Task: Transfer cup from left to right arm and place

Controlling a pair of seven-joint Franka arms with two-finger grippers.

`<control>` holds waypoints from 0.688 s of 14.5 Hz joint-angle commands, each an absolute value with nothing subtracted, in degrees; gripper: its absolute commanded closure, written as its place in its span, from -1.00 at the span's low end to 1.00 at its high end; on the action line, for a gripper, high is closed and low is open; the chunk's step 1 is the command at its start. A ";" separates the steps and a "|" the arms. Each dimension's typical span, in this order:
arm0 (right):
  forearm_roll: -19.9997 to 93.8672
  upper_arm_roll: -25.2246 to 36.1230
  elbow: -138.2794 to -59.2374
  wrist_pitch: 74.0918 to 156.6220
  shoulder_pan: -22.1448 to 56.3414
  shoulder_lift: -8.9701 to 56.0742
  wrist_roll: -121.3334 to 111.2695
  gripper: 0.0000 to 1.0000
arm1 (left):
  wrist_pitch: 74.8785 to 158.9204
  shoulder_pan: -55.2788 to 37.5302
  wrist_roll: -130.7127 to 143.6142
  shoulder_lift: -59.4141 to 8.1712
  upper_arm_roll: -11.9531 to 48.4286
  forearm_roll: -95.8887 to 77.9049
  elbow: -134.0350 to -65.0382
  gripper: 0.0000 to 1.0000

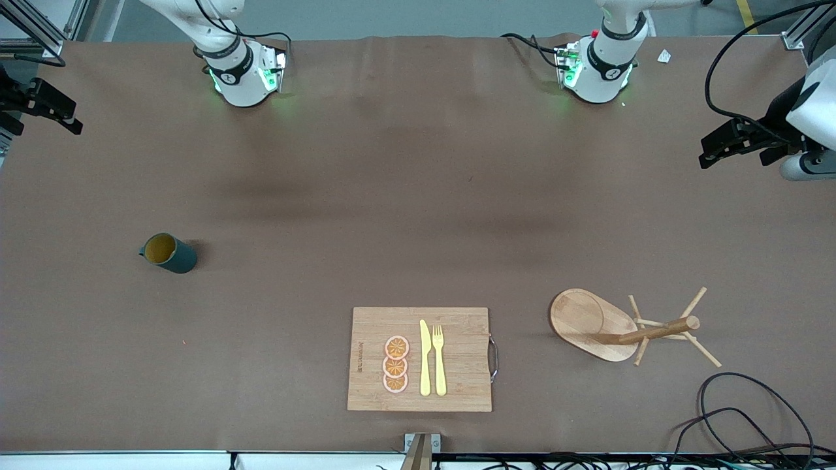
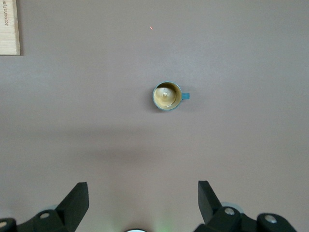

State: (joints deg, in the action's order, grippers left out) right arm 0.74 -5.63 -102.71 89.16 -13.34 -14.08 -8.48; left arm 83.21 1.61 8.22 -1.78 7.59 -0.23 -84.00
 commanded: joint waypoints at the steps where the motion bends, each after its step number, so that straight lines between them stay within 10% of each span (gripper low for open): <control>1: -0.26 -6.06 -101.43 88.85 -13.45 -13.10 -8.09 -1.00 | 82.53 1.84 7.91 -3.16 7.73 0.09 -82.35 -1.00; 10: -1.93 -6.24 -100.55 88.24 -10.38 -13.18 -8.00 -1.00 | 82.53 1.67 7.82 -3.08 7.73 0.00 -82.35 -1.00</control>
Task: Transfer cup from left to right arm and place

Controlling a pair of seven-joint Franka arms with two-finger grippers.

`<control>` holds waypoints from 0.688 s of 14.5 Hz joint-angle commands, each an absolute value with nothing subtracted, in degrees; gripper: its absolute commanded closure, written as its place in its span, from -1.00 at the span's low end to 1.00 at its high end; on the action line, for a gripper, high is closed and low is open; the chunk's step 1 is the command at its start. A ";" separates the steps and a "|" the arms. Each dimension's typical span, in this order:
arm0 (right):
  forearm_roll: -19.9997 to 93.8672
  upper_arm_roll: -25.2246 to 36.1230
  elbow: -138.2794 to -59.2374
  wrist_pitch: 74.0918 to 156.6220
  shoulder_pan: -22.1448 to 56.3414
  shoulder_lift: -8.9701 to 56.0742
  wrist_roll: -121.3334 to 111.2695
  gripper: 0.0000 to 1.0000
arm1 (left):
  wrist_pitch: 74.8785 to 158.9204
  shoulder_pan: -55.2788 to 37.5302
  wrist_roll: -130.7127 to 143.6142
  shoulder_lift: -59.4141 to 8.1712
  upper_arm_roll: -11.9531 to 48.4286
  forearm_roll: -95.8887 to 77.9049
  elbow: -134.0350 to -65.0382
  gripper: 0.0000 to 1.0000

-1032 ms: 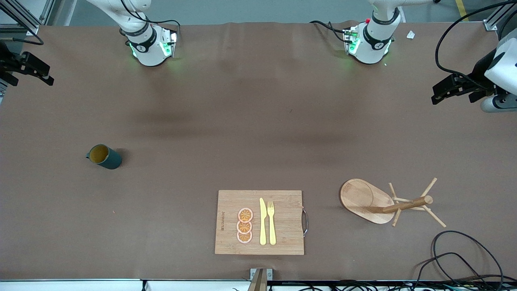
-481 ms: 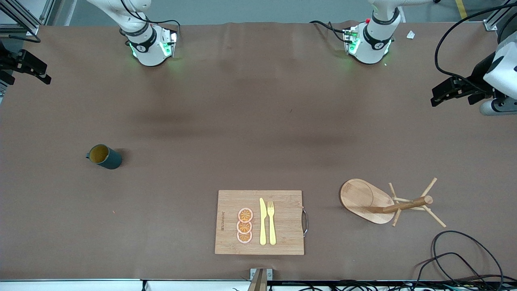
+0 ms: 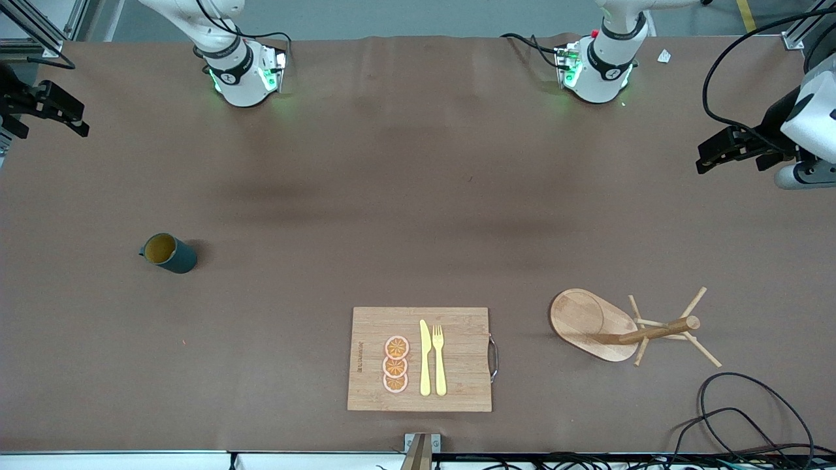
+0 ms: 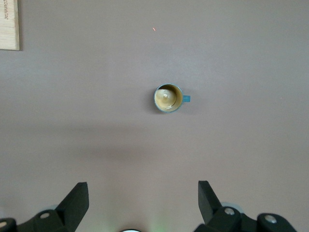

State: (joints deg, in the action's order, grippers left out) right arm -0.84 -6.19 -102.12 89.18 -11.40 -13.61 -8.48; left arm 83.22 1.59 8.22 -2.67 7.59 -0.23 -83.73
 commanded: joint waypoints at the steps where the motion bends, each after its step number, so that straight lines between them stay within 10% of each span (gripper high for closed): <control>1: -2.02 -6.15 -99.85 88.24 -9.94 -13.18 -8.00 -1.00 | 82.53 1.67 7.91 -2.99 7.73 -0.09 -82.35 -1.00; 10: -2.11 -6.24 -97.39 83.68 -8.96 -13.18 -7.91 -1.00 | 82.53 1.49 8.26 -2.99 8.09 -0.26 -82.35 -1.00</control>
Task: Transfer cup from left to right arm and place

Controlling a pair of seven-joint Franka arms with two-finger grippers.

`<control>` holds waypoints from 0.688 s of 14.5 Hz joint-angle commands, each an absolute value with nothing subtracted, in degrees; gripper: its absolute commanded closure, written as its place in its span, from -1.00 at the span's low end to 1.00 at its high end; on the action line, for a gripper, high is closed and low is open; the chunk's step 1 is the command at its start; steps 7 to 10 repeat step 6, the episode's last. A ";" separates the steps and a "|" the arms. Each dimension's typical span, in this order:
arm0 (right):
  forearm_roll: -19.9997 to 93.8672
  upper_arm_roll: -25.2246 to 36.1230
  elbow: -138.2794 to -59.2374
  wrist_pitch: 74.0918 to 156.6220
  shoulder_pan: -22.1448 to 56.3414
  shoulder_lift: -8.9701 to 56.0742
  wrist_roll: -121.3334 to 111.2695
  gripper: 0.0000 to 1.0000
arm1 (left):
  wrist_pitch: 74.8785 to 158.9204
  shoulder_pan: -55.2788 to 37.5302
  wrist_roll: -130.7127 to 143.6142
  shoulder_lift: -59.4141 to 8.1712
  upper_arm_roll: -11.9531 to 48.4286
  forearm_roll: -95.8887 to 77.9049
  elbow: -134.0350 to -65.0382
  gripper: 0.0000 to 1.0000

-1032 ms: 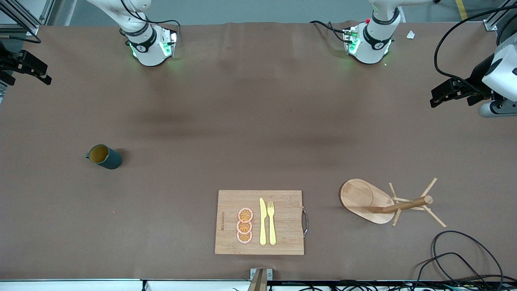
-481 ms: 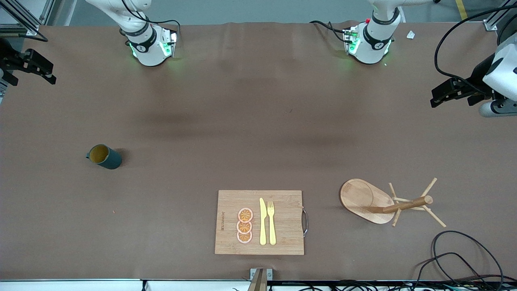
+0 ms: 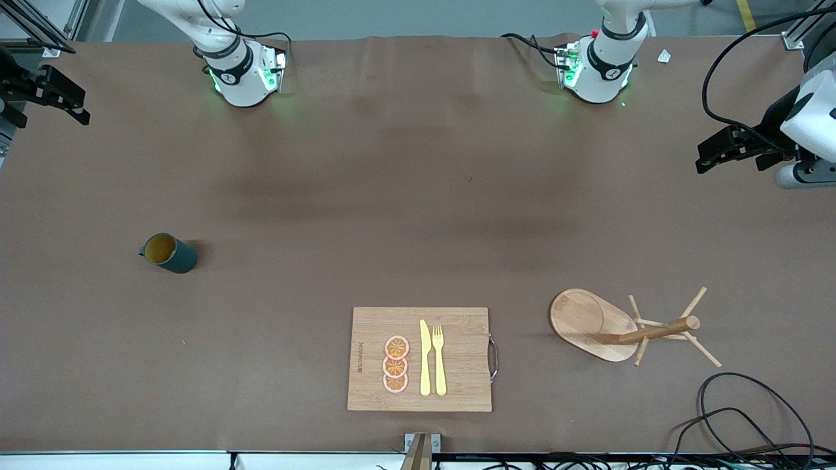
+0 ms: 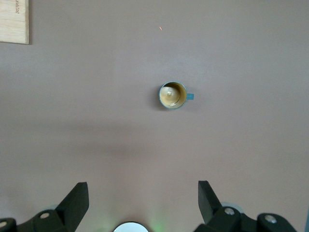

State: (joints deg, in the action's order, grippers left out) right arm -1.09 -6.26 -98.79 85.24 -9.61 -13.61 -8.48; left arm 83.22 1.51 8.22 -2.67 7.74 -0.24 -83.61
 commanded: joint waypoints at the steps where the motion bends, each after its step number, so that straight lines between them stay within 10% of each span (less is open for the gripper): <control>1: -2.11 -6.24 -97.12 83.06 -8.96 -13.18 -8.08 -1.00 | 82.53 1.58 8.17 -2.99 8.09 -0.26 -82.35 -1.00; 10: -2.11 -6.15 -96.59 82.79 -8.96 -13.18 -8.17 -1.00 | 82.53 1.32 8.18 -2.99 8.35 0.09 -82.35 -1.00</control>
